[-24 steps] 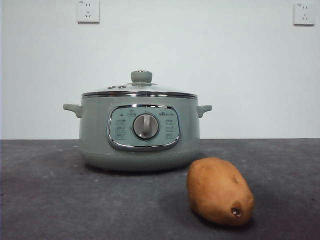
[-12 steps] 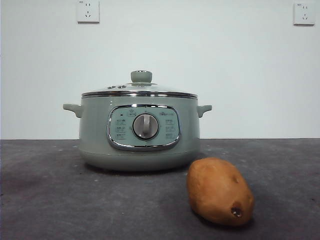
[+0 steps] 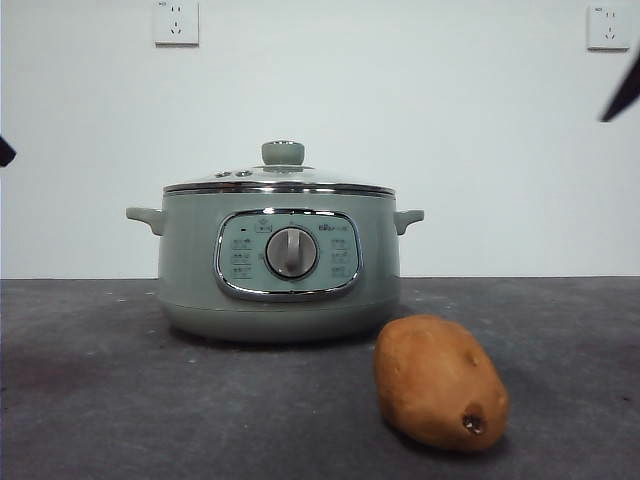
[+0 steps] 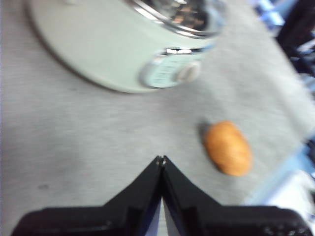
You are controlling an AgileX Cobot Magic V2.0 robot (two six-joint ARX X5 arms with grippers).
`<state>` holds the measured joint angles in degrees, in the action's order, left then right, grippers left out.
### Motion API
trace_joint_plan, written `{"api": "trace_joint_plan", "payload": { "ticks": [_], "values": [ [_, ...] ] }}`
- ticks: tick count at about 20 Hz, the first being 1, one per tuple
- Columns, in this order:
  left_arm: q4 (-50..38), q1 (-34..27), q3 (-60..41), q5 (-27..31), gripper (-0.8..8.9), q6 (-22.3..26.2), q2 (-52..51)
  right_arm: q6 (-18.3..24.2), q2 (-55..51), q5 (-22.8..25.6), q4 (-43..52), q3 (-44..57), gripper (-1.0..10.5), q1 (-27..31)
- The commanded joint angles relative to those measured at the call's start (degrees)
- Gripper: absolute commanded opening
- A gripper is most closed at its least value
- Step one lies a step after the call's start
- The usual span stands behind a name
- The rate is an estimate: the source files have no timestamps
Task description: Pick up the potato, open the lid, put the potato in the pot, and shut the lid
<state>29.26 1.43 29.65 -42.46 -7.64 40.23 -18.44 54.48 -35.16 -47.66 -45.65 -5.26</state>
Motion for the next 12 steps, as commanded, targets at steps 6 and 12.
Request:
{"api": "trace_joint_plan", "payload": {
  "ticks": [6, 12],
  "values": [
    [-0.55, 1.55, 0.13, -8.7, -0.04, 3.41, -0.09, -2.86, 13.55, 8.98, -0.48, -8.0, 5.1, -14.86],
    [-0.59, 1.95, 0.13, -8.2, -0.04, 3.43, -0.09, -5.51, 23.85, 18.18, -1.07, -15.45, 5.1, -26.1]
  ]
}}
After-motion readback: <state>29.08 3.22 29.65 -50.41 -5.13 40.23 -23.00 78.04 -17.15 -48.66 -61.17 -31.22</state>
